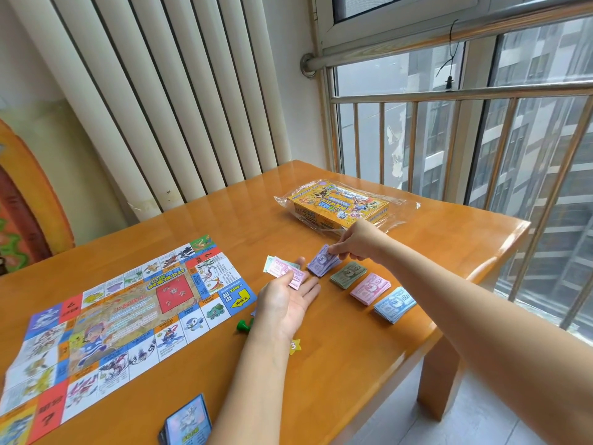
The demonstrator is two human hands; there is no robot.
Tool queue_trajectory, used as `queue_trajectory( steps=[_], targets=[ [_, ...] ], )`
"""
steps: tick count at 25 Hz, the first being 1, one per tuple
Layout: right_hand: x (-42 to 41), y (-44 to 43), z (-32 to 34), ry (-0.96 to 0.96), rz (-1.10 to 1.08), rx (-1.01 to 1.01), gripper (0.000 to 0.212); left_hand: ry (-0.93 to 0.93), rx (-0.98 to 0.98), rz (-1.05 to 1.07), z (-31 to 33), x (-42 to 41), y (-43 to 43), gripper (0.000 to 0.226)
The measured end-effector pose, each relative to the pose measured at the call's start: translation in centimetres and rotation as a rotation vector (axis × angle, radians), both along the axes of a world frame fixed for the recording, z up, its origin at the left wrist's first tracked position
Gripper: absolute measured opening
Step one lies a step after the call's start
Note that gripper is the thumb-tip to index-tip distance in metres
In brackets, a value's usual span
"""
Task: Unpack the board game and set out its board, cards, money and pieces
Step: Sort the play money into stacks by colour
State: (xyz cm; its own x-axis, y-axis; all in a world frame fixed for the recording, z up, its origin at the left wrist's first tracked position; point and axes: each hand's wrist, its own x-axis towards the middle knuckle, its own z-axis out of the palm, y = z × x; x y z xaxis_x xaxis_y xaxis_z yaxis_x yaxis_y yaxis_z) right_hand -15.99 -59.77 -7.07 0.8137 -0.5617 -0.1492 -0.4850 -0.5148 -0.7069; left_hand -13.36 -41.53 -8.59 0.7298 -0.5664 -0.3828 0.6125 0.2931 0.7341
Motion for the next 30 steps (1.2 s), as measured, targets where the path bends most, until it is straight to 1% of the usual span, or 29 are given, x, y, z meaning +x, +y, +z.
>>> queue_trajectory(
  steps=[2,4,6,8,10,11,15,17,19,23,25,26,28,30],
  targets=[
    [0.0,0.3,0.3,-0.026,0.0,-0.063,0.033,-0.017,-0.005,0.02,0.2,-0.2,0.1,0.035],
    [-0.3,0.9,1.1,-0.141,0.038,-0.102,0.028,-0.083,-0.023,0.047,0.5,-0.4,0.2,0.031],
    [-1.2,2.0,2.4,-0.275,0.159,-0.007,0.027,-0.205,-0.004,0.026,0.9,-0.9,0.5,0.023],
    [-2.4,2.9,3.8,-0.331,0.329,0.119,0.028,-0.352,0.087,-0.024,1.2,-1.4,0.8,0.014],
    [-3.3,3.4,4.7,-0.33,0.448,0.129,0.027,-0.493,0.221,-0.07,1.3,-1.8,1.0,0.006],
    [-3.5,3.5,5.1,-0.323,0.478,0.103,0.025,-0.543,0.272,-0.097,1.4,-1.9,1.1,0.006],
    [-4.3,3.7,5.8,-0.259,0.517,-0.066,0.009,-0.642,0.35,-0.258,1.6,-2.5,1.2,0.007],
    [-4.6,3.4,5.8,-0.25,0.492,-0.11,0.01,-0.658,0.34,-0.299,1.6,-2.7,1.2,0.006],
    [-4.9,2.9,5.6,-0.271,0.461,-0.119,0.009,-0.641,0.301,-0.277,1.6,-2.7,1.1,0.007],
    [-5.5,1.9,5.6,-0.322,0.425,-0.086,0.006,-0.623,0.204,-0.145,1.5,-2.5,0.9,0.014],
    [-5.8,1.8,5.7,-0.318,0.406,-0.076,0.007,-0.628,0.189,-0.061,1.5,-2.3,0.9,0.01],
    [-5.9,1.7,5.7,-0.314,0.392,-0.05,0.007,-0.632,0.191,-0.039,1.6,-2.3,0.9,0.009],
    [-6.2,1.4,5.4,-0.318,0.335,0.076,0.007,-0.612,0.193,-0.022,1.8,-2.2,1.0,0.008],
    [-6.4,0.7,4.8,-0.345,0.211,0.228,0.009,-0.531,0.185,0.022,1.6,-1.9,1.1,0.006]
  ],
)
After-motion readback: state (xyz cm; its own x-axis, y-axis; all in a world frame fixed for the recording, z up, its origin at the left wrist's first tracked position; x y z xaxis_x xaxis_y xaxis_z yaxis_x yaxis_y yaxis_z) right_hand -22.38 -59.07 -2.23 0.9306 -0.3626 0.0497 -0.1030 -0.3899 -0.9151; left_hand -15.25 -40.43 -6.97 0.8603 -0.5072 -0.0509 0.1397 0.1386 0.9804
